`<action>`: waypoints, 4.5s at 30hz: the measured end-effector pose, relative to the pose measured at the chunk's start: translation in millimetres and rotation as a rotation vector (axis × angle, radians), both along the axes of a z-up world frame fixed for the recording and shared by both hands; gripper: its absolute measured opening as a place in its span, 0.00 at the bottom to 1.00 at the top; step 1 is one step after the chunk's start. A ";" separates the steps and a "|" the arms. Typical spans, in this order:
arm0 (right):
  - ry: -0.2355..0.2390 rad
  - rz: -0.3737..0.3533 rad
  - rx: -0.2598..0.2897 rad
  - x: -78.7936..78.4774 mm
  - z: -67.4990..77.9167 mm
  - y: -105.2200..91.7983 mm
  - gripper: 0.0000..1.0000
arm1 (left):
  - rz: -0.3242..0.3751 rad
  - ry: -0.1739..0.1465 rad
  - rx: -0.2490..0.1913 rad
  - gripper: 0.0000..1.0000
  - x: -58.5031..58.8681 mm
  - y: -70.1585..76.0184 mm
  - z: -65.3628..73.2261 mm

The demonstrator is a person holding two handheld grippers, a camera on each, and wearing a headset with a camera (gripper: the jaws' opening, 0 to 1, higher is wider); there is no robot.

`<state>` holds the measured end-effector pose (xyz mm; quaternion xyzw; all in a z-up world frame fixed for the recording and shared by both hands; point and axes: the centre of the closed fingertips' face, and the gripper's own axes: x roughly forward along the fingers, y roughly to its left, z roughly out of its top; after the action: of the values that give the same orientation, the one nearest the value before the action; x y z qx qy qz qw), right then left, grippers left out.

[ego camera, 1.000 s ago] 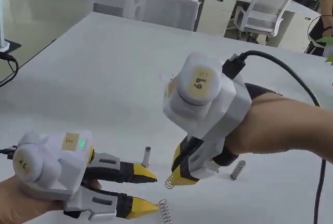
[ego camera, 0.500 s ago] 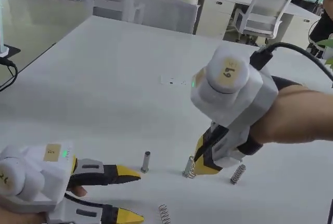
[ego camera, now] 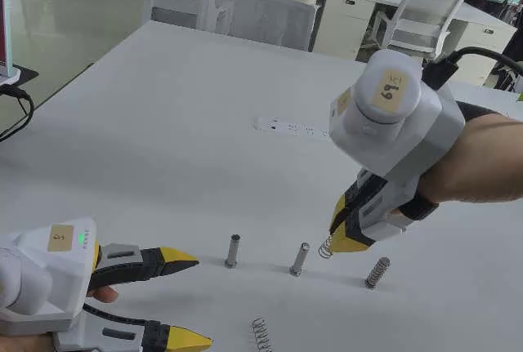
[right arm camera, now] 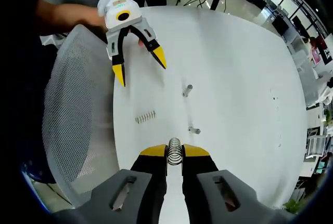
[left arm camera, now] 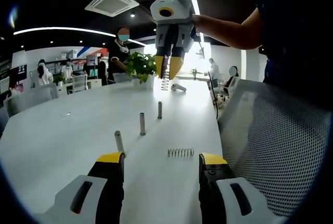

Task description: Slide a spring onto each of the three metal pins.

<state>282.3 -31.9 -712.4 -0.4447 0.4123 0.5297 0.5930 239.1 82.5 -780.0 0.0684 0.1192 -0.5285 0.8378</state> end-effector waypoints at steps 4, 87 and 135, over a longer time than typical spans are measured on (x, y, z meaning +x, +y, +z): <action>-0.017 -0.006 -0.013 6.5 0.0 -3.6 0.07 | 0.040 0.001 -0.006 0.58 1.8 9.6 -0.7; 0.086 -0.020 -0.140 54.5 -86.8 6.2 0.07 | 0.145 0.000 -0.029 0.72 12.4 25.1 7.0; 0.105 -0.032 -0.127 51.9 -116.6 5.5 0.13 | 0.136 0.002 -0.022 0.71 13.1 25.1 8.2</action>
<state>334.2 -26.4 -829.0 -0.4462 0.4828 0.5156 0.5496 252.2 107.5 -771.8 0.0502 0.1185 -0.4718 0.8722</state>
